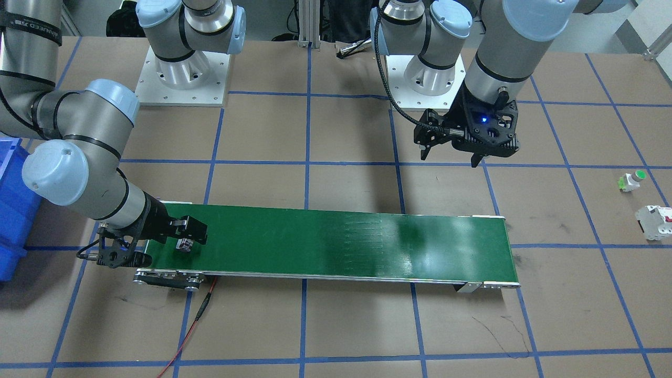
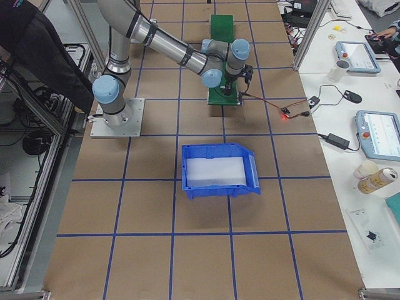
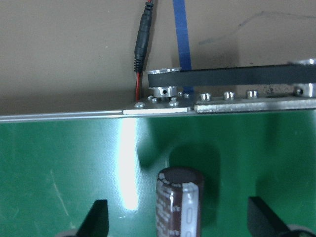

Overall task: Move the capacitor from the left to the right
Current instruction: 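Lower the right gripper onto the capacitor at the belt end and grasp it, then lift the capacitor with the right gripper and carry it over the blue bin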

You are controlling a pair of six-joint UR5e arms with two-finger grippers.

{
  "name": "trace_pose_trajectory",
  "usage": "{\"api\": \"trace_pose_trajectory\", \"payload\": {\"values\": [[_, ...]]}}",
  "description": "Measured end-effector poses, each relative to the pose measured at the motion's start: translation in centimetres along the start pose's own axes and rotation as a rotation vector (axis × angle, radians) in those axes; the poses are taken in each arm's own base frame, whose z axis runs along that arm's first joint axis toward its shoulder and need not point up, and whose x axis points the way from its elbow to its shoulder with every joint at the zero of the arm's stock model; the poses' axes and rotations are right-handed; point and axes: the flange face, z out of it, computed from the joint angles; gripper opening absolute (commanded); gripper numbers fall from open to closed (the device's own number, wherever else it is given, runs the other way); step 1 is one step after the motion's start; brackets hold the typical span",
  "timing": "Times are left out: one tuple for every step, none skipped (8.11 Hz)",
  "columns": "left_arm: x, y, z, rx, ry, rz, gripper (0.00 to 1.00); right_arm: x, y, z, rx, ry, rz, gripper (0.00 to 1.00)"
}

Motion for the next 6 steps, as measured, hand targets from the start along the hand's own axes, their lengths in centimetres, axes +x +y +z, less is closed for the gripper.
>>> {"api": "trace_pose_trajectory", "payload": {"values": [[0.0, 0.0, 0.0, 0.0, 0.0, 0.002, 1.0, 0.1, 0.0, 0.1, -0.002, 0.006, 0.0, 0.65], [0.0, 0.0, 0.0, 0.0, -0.001, 0.007, 1.0, 0.2, 0.1, 0.2, -0.004, 0.017, 0.0, 0.45], [-0.1, 0.0, 0.0, -0.001, -0.002, 0.009, 1.0, 0.5, 0.1, 0.2, -0.005, 0.056, -0.002, 0.23], [-0.1, 0.0, 0.1, -0.003, -0.005, 0.011, 1.0, 0.9, 0.1, 0.1, -0.004, 0.103, -0.004, 0.11], [-0.3, -0.1, 0.3, -0.01, -0.022, 0.013, 1.0, 1.3, 0.2, -0.1, -0.002, 0.141, -0.005, 0.06], [-0.6, -0.2, 0.6, -0.022, -0.047, 0.014, 1.0, 1.5, 0.2, -0.3, 0.001, 0.17, -0.004, 0.03]]}}
